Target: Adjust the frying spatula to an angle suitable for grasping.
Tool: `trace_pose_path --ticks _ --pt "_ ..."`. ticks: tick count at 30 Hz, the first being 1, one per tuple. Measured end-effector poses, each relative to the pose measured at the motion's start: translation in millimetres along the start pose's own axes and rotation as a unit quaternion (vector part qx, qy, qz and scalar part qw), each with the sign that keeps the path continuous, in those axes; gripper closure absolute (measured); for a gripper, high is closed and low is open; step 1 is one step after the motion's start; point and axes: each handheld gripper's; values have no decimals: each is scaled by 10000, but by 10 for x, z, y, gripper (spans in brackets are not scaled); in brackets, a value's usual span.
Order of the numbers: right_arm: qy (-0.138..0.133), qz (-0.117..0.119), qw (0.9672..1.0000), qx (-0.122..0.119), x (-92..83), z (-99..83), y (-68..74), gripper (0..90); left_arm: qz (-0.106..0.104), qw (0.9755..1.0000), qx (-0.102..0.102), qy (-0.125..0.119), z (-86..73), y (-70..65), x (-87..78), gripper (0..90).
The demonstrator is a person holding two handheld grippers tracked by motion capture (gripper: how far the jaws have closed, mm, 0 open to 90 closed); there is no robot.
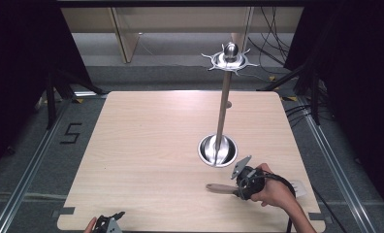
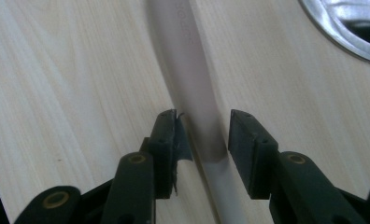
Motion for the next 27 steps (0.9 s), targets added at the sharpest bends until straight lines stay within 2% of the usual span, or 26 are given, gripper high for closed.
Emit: trace_pose_path --ticks 2,4,5,6,7,9,10,12,14,15,16,17,18,19,20,22,27 --pt "82 6 9999 -68 4 17 -22 659 -20 10000 -40 -23 4 -4 -7 148" --pt "291 7 9995 104 2 31 1 667 24 10000 63 54 4 5 -12 147" --pt "348 -8 9994 36 2 43 -8 673 -55 10000 -31 -15 0 -8 7 148" --pt "444 -15 9990 111 0 54 0 677 -69 10000 -65 -17 0 -8 3 147" --pt "425 24 9990 109 11 60 -11 678 -96 9999 -113 -55 0 -13 10 148" --pt "526 77 9986 48 29 76 -28 680 -64 9999 -89 -38 0 -12 5 148" --pt "479 64 9988 20 39 78 -25 681 -45 10000 -23 1 -1 -9 8 148" --pt "633 58 9980 24 47 103 -28 686 -99 9999 -111 -51 0 -13 8 147" --pt "643 61 9979 29 60 121 -38 689 -65 10000 -52 -15 0 -9 10 148" --pt "694 58 9976 47 60 130 -31 692 -114 9999 -33 9 1 -5 -1 148" --pt "699 46 9975 40 67 137 -31 696 -71 9999 -67 -24 -2 -13 9 147" --pt "706 34 9975 5 66 139 -26 699 -114 9999 -39 -6 -4 -5 4 148" --pt "689 60 9976 -81 65 139 -30 702 -59 10000 -33 15 -5 -1 3 147" --pt "687 37 9976 -90 65 141 -28 707 -115 9998 -158 -71 -4 -16 19 147" --pt "683 -8 9976 -86 65 143 -31 713 -112 9998 -147 -60 -5 -16 19 147" --pt "691 -123 9975 -43 51 146 -45 731 -86 9999 24 72 -9 3 10 148" --pt "574 -273 9979 75 -10 137 -90 740 -121 9999 -70 23 -10 -5 18 148"
Point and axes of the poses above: each handheld gripper's, and its own axes: x roughly forward along the jaws, z roughly out of its top, y roughly to its left, and after that the axes turned 6 degrees about x, right-handed
